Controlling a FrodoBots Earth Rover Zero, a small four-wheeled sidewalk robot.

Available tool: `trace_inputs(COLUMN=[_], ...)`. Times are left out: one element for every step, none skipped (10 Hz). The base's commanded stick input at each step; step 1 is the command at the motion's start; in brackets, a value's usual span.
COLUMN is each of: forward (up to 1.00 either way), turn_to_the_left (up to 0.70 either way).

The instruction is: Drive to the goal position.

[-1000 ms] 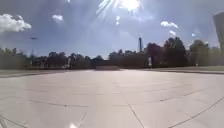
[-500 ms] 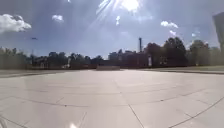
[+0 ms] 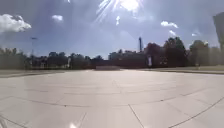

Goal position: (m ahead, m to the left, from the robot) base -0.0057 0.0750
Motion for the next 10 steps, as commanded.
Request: trace_inputs(forward=[0.05,0.05,0.05,0.05,0.04,0.04,0.04,0.04,0.05,0.05], turn_to_the_left=[0.0,0.0,0.0,0.0,0.0,0.0,0.0,0.0,0.0,0.0])
